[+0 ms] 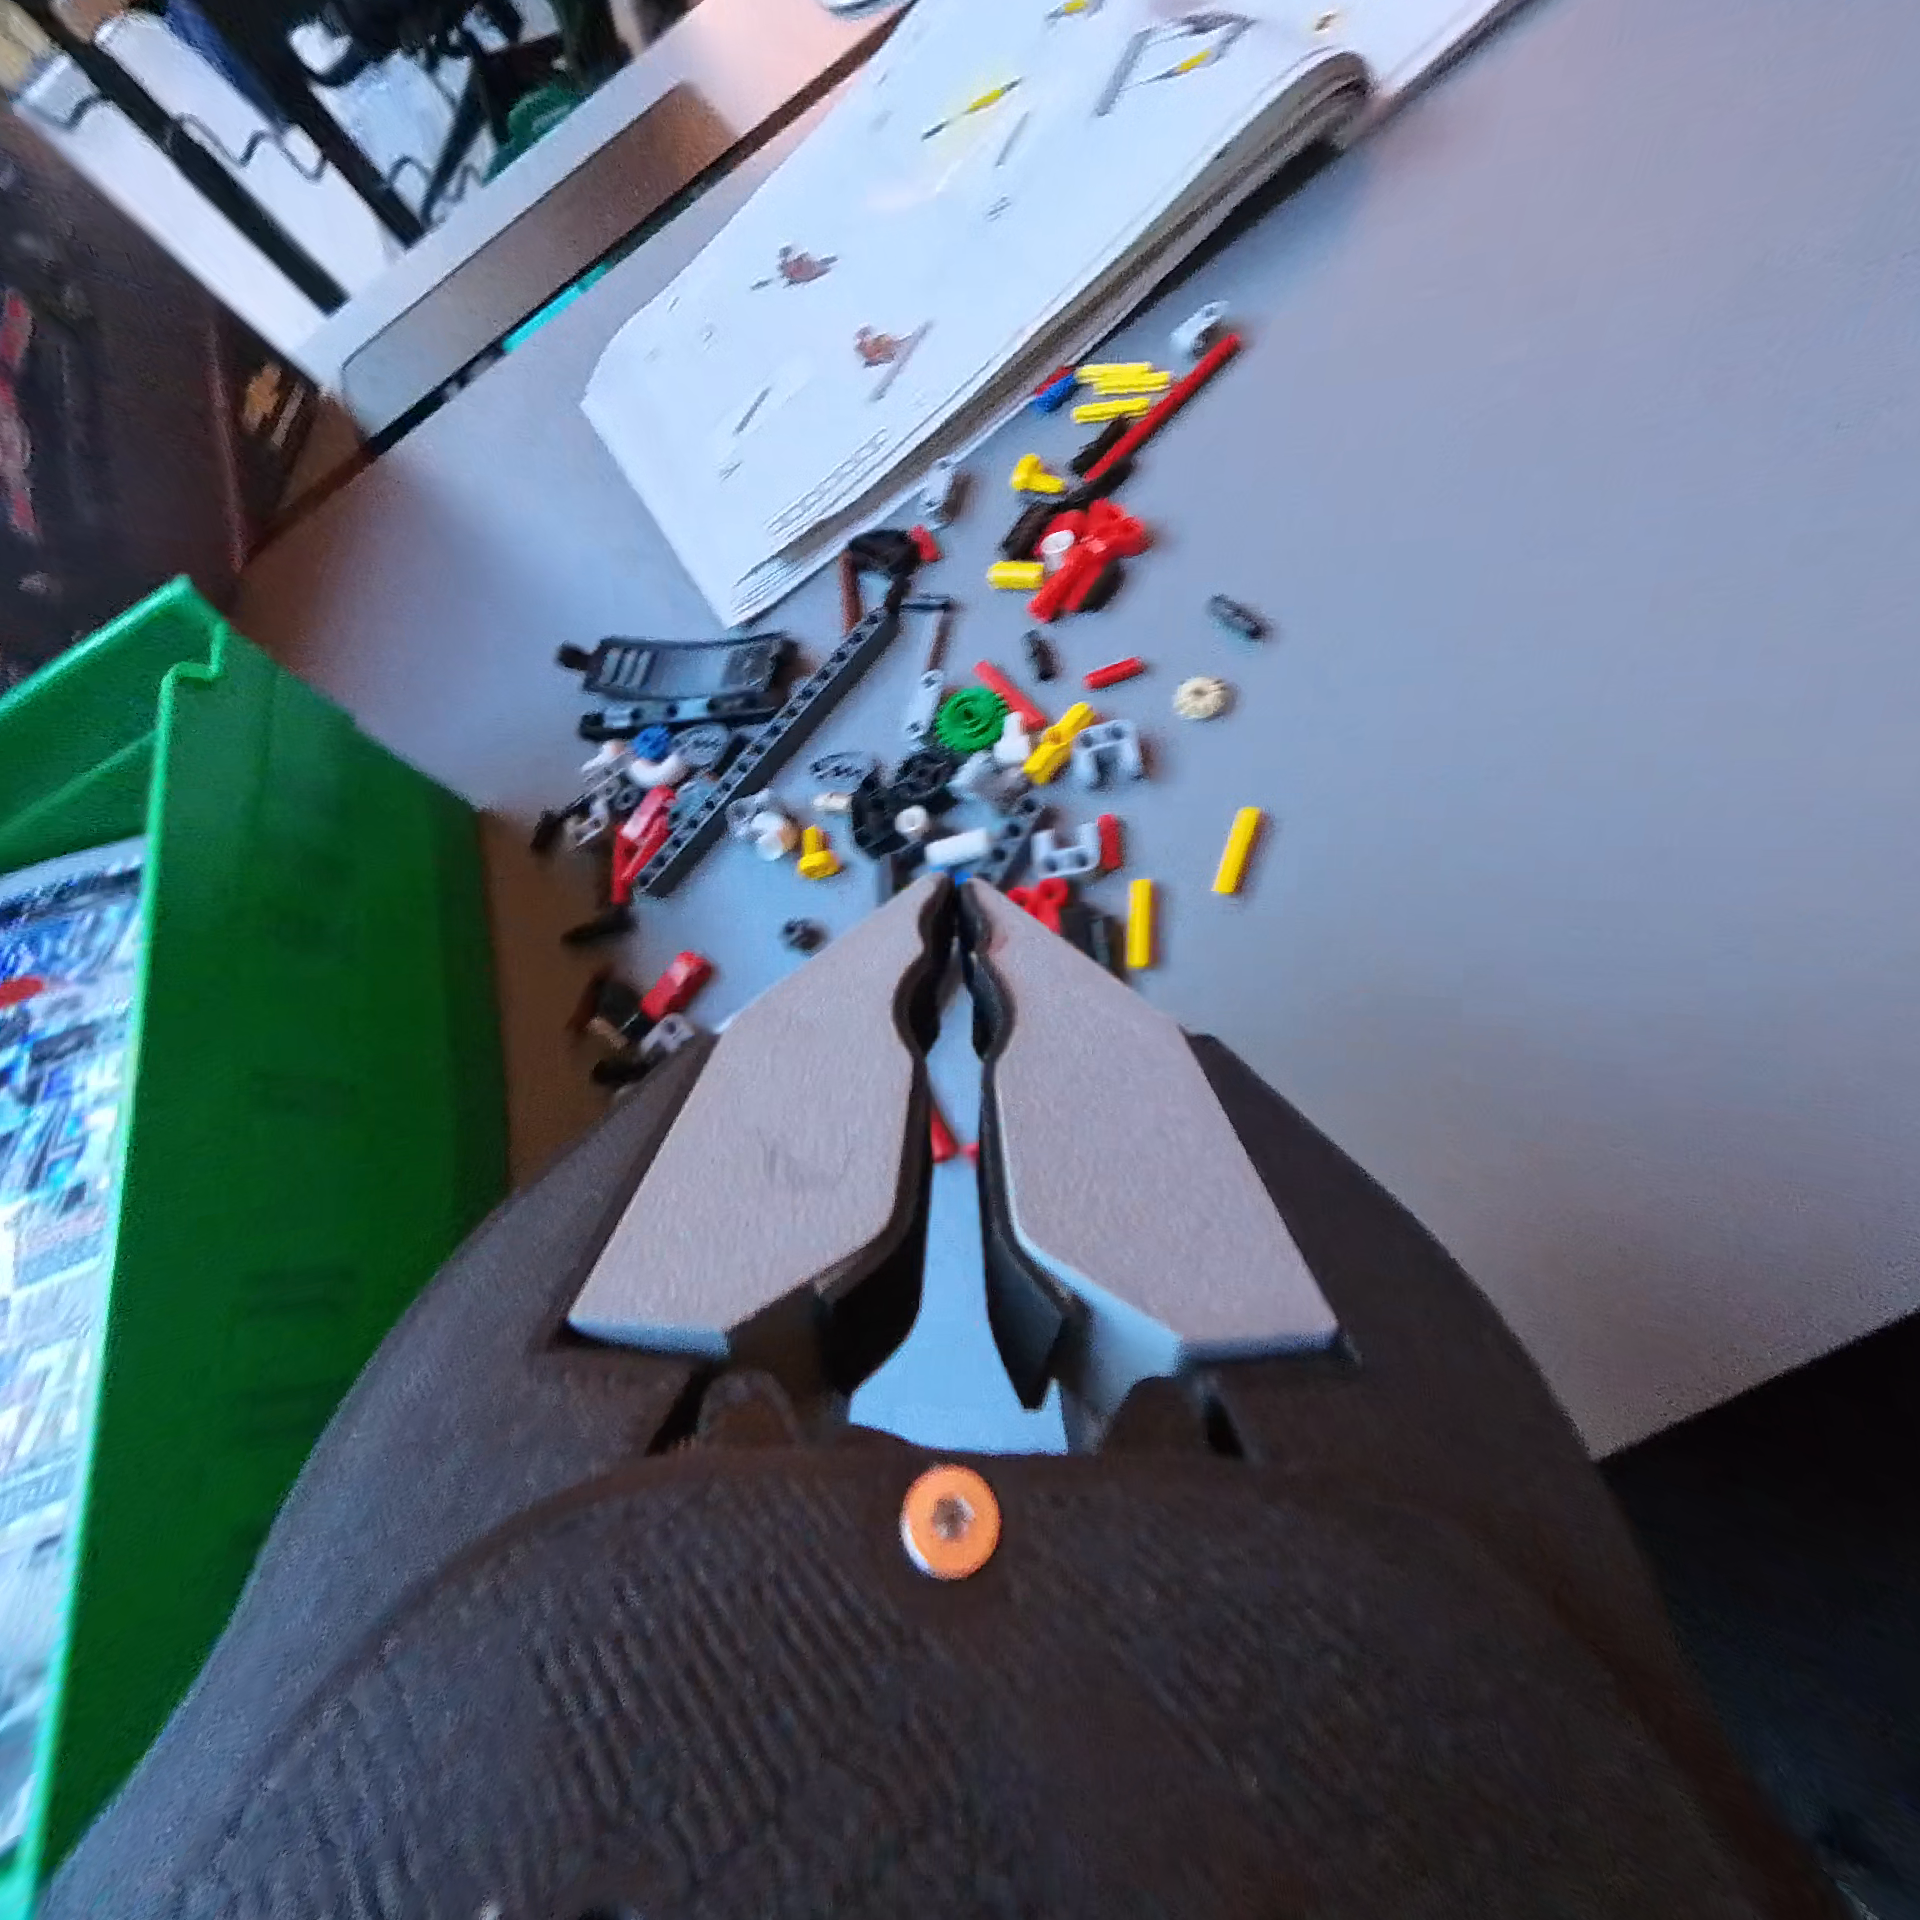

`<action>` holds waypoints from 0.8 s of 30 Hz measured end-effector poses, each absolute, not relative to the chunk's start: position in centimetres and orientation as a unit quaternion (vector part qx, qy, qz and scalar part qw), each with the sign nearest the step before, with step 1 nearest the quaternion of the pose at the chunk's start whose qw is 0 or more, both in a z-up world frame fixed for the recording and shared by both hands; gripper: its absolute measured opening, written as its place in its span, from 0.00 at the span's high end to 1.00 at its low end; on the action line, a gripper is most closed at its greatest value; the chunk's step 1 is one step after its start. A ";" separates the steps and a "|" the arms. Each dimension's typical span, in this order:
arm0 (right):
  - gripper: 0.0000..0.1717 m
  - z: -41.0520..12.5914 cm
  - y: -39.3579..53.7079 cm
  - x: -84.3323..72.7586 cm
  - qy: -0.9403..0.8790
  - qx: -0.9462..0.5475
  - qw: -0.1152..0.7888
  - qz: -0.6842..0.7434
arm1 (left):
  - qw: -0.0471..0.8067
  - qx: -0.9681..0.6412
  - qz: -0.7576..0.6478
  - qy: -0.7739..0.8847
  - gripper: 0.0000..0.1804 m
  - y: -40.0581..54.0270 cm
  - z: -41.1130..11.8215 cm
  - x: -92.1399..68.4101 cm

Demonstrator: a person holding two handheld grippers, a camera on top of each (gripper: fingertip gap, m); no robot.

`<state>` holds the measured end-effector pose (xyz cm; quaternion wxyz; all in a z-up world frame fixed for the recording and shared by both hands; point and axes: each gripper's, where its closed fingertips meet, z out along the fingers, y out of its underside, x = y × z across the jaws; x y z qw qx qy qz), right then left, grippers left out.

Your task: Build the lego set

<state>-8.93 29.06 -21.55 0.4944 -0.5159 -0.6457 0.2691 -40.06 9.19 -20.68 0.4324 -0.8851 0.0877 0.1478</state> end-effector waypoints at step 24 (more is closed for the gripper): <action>1.00 -22.0 29.2 -9.0 -0.646 -0.524 0.485 0.270 | 0.387 -0.917 0.000 0.099 0.93 16.1 -22.0 -40.7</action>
